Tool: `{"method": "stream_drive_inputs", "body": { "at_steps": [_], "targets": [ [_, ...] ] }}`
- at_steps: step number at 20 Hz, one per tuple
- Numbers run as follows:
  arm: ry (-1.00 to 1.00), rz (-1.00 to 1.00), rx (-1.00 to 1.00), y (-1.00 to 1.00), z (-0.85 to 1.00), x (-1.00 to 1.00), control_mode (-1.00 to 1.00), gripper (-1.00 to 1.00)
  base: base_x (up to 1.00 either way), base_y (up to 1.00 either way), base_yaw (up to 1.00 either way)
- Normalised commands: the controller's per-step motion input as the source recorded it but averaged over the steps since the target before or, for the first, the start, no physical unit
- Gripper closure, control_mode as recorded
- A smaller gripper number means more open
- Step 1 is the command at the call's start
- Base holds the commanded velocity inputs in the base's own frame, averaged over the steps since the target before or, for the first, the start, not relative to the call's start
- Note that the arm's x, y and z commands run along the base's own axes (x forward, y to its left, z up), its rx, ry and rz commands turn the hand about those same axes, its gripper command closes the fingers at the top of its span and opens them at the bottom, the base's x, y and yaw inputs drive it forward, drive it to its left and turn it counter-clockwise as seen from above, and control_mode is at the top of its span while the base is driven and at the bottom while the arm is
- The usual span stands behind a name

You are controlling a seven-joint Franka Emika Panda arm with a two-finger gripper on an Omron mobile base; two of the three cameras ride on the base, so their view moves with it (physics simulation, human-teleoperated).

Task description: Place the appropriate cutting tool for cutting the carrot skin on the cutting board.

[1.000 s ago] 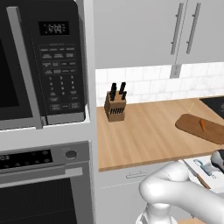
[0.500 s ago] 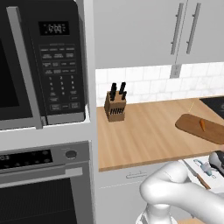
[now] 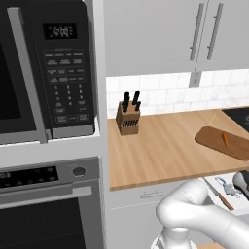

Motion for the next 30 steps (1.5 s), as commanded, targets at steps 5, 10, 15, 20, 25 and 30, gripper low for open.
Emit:
{"method": "stream_drive_inputs", "body": {
  "at_steps": [5, 10, 15, 20, 25, 30],
  "targets": [
    [0.0, 0.0, 0.01, 0.0, -0.08, 0.0, -1.0, -1.0, 0.0, 0.0, 0.0],
    [0.0, 0.0, 0.0, 0.0, -0.17, 0.0, -1.0, -1.0, 0.0, 0.0, 0.0],
    [0.0, 0.0, 0.0, 0.0, -0.17, 0.0, -1.0, 1.0, 0.0, 0.0, 0.0],
    [0.0, 0.0, 0.0, 0.0, 0.0, 0.0, -1.0, 1.0, 0.0, 0.0, 0.0],
    [0.0, 0.0, 0.0, 0.0, 0.0, 0.0, -1.0, 1.0, 0.0, 0.0, 0.0],
    [0.0, 0.0, 0.0, -0.02, 0.01, -0.29, -1.0, 1.0, 0.0, 0.0, 0.0]
  ]
}}
